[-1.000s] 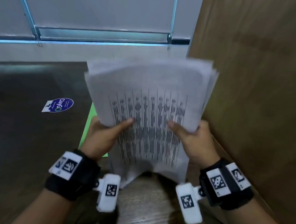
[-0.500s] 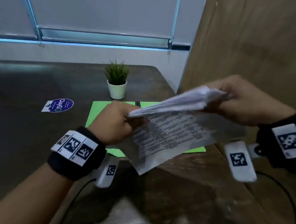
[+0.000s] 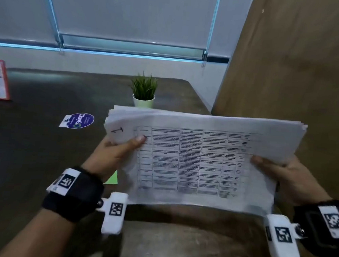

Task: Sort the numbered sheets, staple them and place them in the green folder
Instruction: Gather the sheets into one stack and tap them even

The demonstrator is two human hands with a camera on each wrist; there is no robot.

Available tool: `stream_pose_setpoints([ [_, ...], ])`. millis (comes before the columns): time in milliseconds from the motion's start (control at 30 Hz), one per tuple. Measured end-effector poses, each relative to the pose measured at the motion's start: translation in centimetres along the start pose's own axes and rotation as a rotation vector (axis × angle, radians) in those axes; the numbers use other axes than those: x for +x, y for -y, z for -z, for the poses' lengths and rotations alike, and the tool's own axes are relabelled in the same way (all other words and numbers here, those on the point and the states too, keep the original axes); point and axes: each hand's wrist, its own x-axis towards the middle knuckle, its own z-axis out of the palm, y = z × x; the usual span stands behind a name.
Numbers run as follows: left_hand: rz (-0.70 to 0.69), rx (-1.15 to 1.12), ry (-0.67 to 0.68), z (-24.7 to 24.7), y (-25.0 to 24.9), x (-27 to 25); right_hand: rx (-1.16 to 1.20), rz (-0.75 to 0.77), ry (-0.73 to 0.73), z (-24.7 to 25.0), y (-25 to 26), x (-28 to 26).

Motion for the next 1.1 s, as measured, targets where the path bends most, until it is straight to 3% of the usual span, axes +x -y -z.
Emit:
stream_pose_setpoints([
  [133, -0.071, 0.136, 0.097, 0.4, -0.3, -0.4, -0.088, -0.075, 0.020, 1.6, -1.8, -0.7],
  [267, 0.041, 0.184, 0.119, 0.4, 3.2, -2.6, -0.116, -0.210, 0.030, 0.1, -4.3, -2.1],
  [500, -0.248, 0.309, -0.143, -0.5, 2.4, -1.3, -0.169, 0.042, -0.062, -1.6, -2.5, -2.0],
  [600, -0.147, 0.277, -0.206, -0.5, 4.6, -1.6, -0.144, -0.015, -0.057, -2.3, -5.2, -2.2],
  [700, -0.012, 0.283, -0.171, 0.1, 6.9, -2.2, -0.168, -0.136, -0.021, -2.2, -8.8, -2.5],
  [933, -0.121, 0.283, -0.136, 0.7, 3.6, -0.2, -0.166, 0.008, 0.026, -2.0, -5.6, -0.6],
  [1100, 0.031, 0.342, -0.201, 1.9, 5.5, -1.1, -0.205, -0.111, 0.017, -1.3, -8.4, -1.0],
])
